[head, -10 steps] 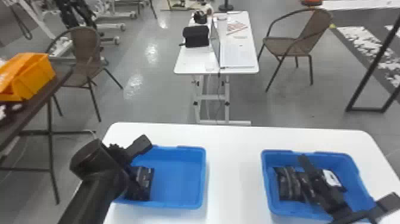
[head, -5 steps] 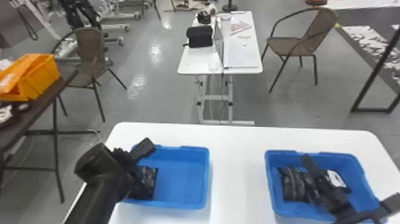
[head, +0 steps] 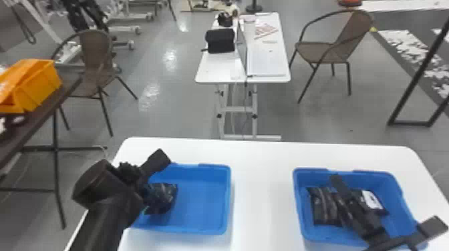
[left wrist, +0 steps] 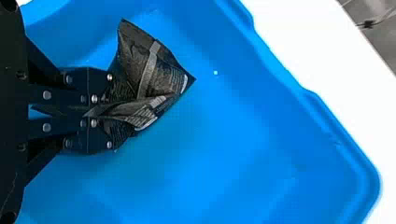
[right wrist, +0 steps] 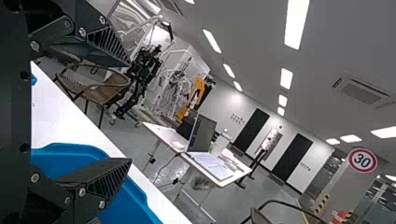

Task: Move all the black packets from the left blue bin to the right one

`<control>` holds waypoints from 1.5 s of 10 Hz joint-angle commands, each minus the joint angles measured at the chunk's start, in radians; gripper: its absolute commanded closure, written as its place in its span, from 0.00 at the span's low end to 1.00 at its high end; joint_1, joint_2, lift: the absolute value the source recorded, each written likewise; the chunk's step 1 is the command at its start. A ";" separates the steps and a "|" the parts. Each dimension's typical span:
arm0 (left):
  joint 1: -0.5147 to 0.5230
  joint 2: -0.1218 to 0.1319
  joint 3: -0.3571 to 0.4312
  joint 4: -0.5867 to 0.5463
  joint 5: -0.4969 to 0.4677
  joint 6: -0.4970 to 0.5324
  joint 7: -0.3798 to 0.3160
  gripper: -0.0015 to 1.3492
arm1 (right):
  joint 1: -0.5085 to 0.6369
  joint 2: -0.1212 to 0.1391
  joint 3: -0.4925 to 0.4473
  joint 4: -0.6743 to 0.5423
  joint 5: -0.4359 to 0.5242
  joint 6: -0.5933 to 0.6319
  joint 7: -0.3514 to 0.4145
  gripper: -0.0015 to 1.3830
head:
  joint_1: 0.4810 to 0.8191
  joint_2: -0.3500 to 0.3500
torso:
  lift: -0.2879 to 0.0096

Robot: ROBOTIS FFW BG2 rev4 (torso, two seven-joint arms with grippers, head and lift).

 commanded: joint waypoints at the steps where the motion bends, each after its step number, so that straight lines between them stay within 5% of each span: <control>1: 0.110 -0.020 0.012 -0.230 0.046 -0.003 -0.017 0.89 | 0.001 0.001 0.003 0.000 0.000 0.000 0.003 0.24 | 0.63 0.62 | 0.97; 3: 0.211 -0.063 0.072 -0.388 0.166 -0.118 -0.013 0.89 | 0.004 0.001 0.014 -0.003 0.000 0.000 0.009 0.24 | 0.63 0.60 | 0.97; 4: 0.250 -0.083 0.093 -0.415 0.328 -0.270 0.031 0.89 | 0.005 0.001 0.032 -0.015 0.000 0.000 0.011 0.24 | 0.63 0.59 | 0.97; 6: 0.271 -0.081 0.075 -0.333 0.680 -0.477 0.111 0.89 | -0.022 0.000 0.087 -0.018 0.000 0.008 0.042 0.24 | 0.63 0.53 | 0.97; 8: 0.227 -0.072 -0.011 -0.234 0.844 -0.492 0.112 0.89 | -0.051 -0.003 0.118 -0.040 0.046 0.012 0.052 0.24 | 0.63 0.50 | 0.97; 9: 0.168 -0.041 -0.106 -0.150 0.921 -0.512 0.083 0.89 | -0.073 -0.003 0.126 -0.046 0.086 0.014 0.054 0.24 | 0.63 0.48 | 0.97; 10: 0.113 -0.017 -0.208 -0.102 0.953 -0.494 0.065 0.89 | -0.099 -0.003 0.127 -0.037 0.126 0.014 0.057 0.24 | 0.63 0.46 | 0.97; 11: 0.063 -0.020 -0.255 -0.049 0.964 -0.494 0.022 0.89 | -0.137 -0.005 0.127 -0.012 0.164 0.014 0.066 0.24 | 0.63 0.41 | 0.97; 13: -0.002 -0.074 -0.234 0.030 0.910 -0.489 -0.081 0.89 | -0.199 -0.020 0.127 0.026 0.241 0.014 0.071 0.23 | 0.63 0.36 | 0.97; 15: -0.033 -0.091 -0.257 0.080 0.916 -0.477 -0.113 0.89 | -0.242 -0.029 0.132 0.060 0.265 0.015 0.071 0.23 | 0.63 0.31 | 0.97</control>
